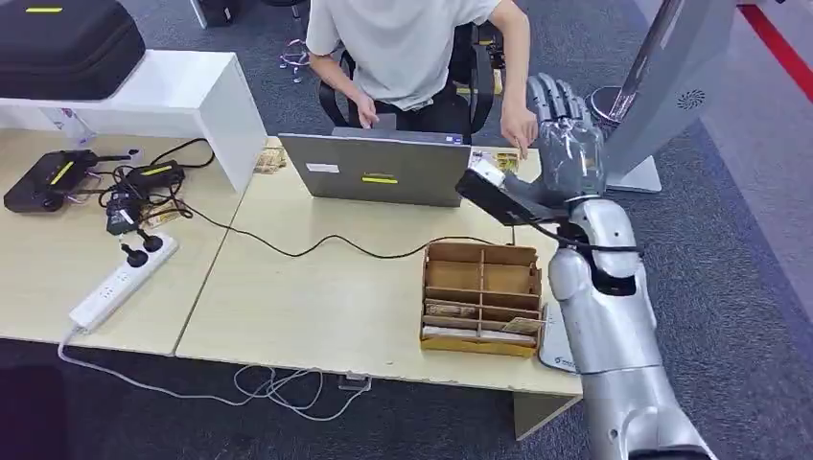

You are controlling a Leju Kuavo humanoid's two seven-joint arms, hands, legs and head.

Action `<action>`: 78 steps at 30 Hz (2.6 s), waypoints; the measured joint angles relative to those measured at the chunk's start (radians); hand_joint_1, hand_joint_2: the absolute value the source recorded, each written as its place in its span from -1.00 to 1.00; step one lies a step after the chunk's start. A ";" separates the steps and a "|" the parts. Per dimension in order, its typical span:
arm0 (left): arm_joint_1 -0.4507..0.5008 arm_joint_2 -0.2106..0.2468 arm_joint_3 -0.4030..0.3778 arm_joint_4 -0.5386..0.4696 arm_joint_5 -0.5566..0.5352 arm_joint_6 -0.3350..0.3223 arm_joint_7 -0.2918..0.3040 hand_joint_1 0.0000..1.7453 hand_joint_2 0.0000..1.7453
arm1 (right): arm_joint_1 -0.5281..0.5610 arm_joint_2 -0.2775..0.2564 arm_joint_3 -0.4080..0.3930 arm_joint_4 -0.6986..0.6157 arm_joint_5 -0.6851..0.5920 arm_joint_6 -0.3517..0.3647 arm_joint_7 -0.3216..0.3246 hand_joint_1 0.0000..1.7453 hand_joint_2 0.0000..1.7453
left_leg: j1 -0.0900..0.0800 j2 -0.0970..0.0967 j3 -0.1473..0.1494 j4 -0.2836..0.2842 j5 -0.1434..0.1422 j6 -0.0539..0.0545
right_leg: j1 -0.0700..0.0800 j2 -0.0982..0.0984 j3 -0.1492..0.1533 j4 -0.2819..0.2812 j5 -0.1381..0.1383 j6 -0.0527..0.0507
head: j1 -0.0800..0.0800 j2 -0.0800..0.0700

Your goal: Pass the card to the sensor for recognition and then transmit it.

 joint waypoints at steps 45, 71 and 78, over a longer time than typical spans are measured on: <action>-0.001 -0.002 0.092 0.000 0.030 0.006 0.015 -1.00 1.00 | 0.157 -0.242 0.260 -0.064 -0.133 0.030 -0.019 -1.00 1.00 | 0.000 0.001 -0.001 0.000 0.000 0.000 | 0.000 0.000 0.000 0.000 0.001 0.000 | 0.000 0.000; 0.000 0.000 0.102 0.000 0.030 0.005 0.015 -1.00 1.00 | 0.155 -0.249 0.264 -0.006 -0.133 0.030 -0.020 -1.00 1.00 | 0.000 0.001 -0.001 0.000 0.000 0.000 | 0.000 0.000 0.000 0.000 0.001 0.000 | 0.000 0.000; 0.000 0.000 0.103 0.000 0.030 0.005 0.015 -1.00 1.00 | 0.155 -0.249 0.264 -0.005 -0.133 0.030 -0.020 -1.00 1.00 | 0.000 0.001 -0.001 0.000 0.000 0.000 | 0.000 0.000 0.000 0.000 0.001 0.000 | 0.000 0.000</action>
